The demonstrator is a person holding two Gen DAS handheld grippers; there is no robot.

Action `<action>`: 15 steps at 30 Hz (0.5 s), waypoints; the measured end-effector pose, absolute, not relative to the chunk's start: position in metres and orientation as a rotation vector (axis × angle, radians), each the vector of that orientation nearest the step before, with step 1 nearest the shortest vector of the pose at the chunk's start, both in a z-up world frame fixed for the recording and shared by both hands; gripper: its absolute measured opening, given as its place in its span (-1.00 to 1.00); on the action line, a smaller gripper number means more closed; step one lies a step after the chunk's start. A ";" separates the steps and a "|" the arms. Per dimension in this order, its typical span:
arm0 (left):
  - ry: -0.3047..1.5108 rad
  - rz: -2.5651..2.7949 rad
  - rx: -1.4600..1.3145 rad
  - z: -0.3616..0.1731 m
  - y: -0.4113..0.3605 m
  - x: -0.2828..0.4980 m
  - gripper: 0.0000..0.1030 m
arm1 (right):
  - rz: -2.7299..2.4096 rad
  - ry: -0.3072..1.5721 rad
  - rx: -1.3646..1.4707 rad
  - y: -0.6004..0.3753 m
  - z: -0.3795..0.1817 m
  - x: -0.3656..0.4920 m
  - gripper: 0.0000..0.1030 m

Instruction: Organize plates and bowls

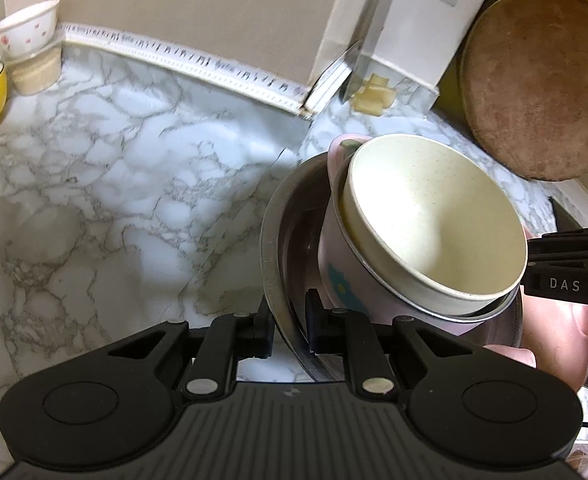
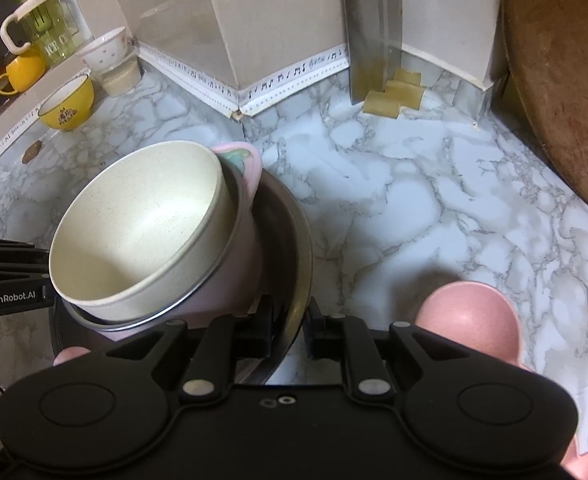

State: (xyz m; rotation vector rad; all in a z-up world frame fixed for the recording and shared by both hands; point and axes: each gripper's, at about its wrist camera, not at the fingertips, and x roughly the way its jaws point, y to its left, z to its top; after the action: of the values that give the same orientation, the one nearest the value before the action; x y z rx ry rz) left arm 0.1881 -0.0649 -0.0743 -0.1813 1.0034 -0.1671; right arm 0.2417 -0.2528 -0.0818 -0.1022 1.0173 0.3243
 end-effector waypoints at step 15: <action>0.940 -0.350 -0.070 -0.028 -0.121 0.194 -0.73 | 0.172 0.928 -0.026 -0.298 -0.030 0.197 -0.70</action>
State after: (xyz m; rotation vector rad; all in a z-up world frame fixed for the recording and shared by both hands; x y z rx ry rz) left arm 0.1935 -0.1208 -0.0283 -0.0703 0.9398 -0.3495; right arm 0.1971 -0.2979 -0.0303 -0.0263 0.9276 0.1724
